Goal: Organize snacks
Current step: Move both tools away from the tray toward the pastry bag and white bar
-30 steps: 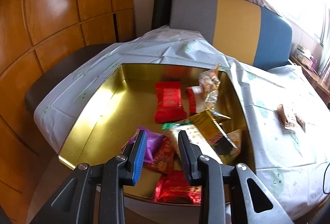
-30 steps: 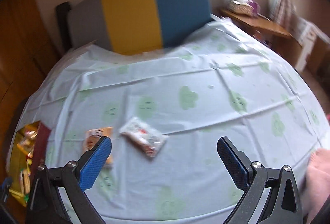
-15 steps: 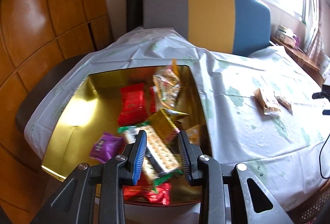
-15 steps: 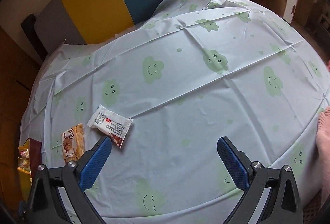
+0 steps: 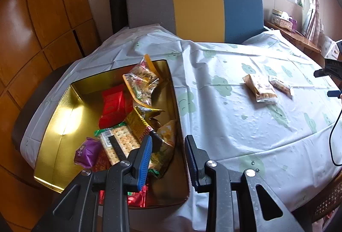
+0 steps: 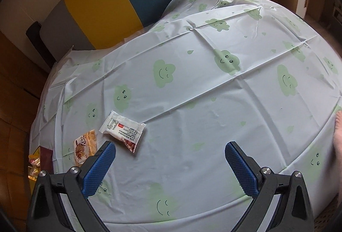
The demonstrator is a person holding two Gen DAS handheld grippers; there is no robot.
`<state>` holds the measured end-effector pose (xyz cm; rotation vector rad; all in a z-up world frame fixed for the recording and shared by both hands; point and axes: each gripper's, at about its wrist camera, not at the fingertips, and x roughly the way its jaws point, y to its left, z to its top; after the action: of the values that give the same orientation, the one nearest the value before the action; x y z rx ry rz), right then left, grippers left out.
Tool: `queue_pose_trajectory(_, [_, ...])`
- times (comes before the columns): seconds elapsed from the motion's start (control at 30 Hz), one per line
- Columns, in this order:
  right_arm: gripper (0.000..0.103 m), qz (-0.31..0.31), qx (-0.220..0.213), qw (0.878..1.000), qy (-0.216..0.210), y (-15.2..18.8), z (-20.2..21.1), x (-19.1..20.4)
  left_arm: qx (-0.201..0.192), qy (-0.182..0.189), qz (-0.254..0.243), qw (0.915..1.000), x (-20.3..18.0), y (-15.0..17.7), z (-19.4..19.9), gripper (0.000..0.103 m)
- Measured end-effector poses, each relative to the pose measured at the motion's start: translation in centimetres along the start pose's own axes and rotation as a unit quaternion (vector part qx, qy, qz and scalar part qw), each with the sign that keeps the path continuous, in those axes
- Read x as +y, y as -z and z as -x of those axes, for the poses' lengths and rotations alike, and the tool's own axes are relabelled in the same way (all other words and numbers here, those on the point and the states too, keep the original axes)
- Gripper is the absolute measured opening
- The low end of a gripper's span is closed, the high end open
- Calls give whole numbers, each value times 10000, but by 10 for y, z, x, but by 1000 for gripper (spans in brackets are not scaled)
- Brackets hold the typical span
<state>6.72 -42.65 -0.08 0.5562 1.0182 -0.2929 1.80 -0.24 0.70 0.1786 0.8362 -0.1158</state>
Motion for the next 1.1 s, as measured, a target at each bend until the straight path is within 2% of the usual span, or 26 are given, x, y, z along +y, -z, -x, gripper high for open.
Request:
queue_pose_trajectory(0.8, [103, -124, 12, 9999, -26, 2, 1, -3, 27, 241, -412, 9989, -29, -2, -1, 32])
queue_pose_trajectory(1.1, [103, -197, 32, 9998, -90, 2, 2, -4, 5, 404, -686, 9968, -51, -11, -5, 32])
